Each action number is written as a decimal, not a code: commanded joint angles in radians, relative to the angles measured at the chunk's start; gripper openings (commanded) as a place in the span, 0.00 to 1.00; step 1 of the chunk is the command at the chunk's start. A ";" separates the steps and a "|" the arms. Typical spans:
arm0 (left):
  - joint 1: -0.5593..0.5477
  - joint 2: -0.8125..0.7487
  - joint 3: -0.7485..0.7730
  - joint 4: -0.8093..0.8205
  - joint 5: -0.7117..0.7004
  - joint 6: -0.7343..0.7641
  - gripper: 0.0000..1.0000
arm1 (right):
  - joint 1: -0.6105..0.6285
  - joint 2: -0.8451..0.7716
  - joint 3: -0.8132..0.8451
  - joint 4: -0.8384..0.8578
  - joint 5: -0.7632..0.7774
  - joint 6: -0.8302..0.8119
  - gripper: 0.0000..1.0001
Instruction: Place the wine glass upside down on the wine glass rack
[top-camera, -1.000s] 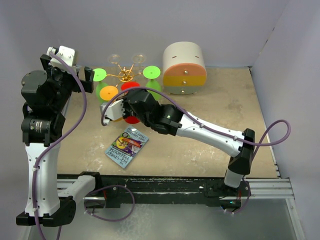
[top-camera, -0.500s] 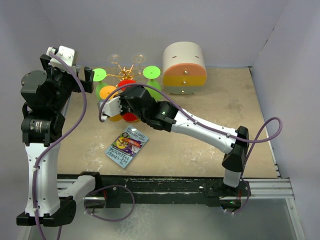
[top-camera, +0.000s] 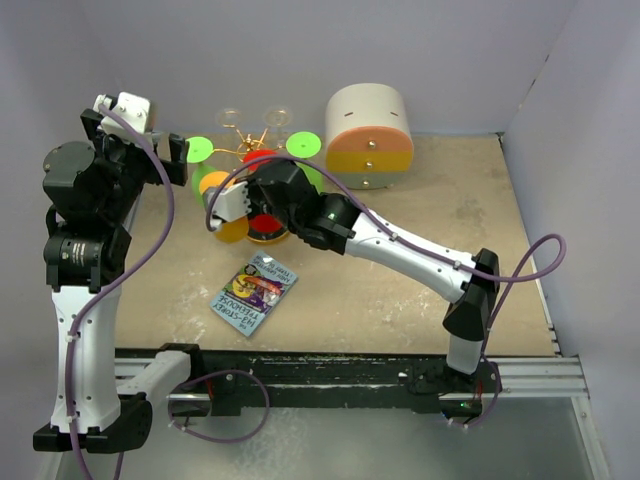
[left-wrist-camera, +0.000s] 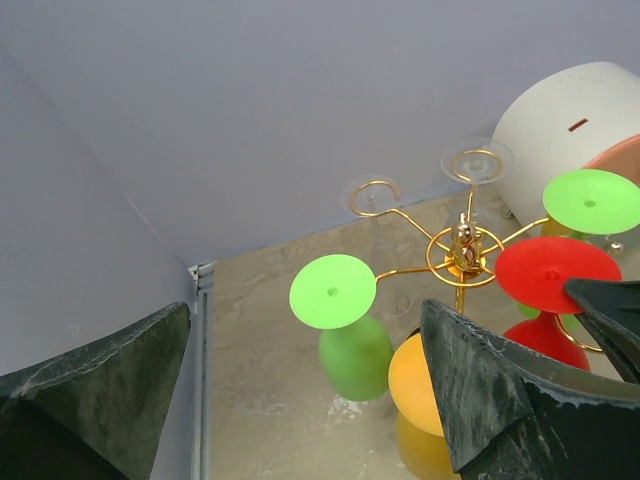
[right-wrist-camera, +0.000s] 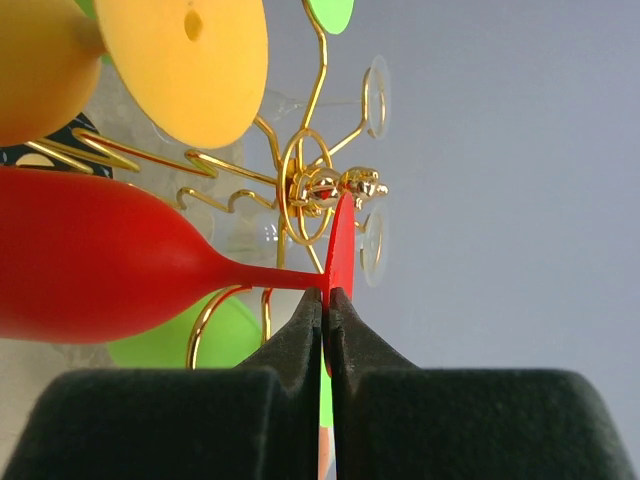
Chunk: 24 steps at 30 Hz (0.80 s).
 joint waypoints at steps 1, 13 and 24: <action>0.007 -0.009 -0.001 0.053 0.013 -0.015 0.99 | -0.016 -0.009 0.020 0.057 -0.013 -0.038 0.00; 0.009 -0.008 -0.008 0.059 0.016 -0.013 0.99 | -0.019 -0.034 -0.031 0.083 -0.007 -0.046 0.00; 0.010 -0.011 -0.013 0.059 0.020 -0.013 0.99 | -0.019 -0.066 -0.069 0.083 -0.003 -0.037 0.00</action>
